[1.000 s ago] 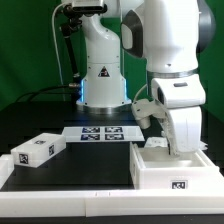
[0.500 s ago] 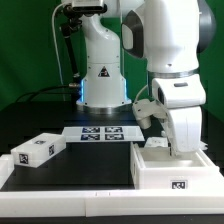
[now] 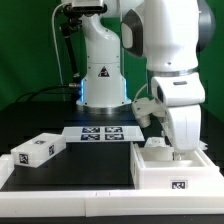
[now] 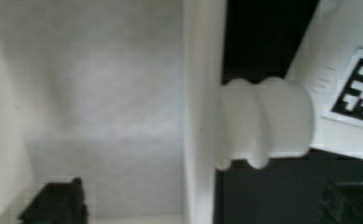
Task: Assemble cabinet
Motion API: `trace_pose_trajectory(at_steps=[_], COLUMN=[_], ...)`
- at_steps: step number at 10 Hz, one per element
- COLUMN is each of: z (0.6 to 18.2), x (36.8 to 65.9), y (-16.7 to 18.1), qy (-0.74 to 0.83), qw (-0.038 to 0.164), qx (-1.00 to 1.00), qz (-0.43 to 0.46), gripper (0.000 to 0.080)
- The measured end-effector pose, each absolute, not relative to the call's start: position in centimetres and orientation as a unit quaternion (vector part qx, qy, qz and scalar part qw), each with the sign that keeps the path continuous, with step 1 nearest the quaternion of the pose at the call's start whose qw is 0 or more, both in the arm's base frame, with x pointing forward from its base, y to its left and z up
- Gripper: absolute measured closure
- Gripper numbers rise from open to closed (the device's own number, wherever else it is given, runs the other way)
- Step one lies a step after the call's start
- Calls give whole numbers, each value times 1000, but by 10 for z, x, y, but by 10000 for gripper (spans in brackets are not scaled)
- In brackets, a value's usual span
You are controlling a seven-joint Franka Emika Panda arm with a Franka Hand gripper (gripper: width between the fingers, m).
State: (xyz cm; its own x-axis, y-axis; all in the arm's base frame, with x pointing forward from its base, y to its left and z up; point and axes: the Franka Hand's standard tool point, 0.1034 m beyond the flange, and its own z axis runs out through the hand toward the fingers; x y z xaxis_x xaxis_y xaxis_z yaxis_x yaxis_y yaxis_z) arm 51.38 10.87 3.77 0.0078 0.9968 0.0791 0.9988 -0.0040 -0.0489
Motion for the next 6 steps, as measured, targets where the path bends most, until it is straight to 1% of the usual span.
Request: trace_pose_trajectory(at_steps=[1, 2, 3, 4, 5, 6], z=[46, 54, 66, 72, 75, 71], x=[510, 505, 497, 487, 474, 460], y=[108, 107, 107, 108, 108, 110], qy=[-706, -706, -704, -705, -706, -701], qw=[40, 36, 30, 25, 21, 21], qx=[-707, -707, -710, -709, -707, -713], qz=[-11, -11, -11, -13, -14, -15], gripper=[75, 13, 4, 4, 4, 2])
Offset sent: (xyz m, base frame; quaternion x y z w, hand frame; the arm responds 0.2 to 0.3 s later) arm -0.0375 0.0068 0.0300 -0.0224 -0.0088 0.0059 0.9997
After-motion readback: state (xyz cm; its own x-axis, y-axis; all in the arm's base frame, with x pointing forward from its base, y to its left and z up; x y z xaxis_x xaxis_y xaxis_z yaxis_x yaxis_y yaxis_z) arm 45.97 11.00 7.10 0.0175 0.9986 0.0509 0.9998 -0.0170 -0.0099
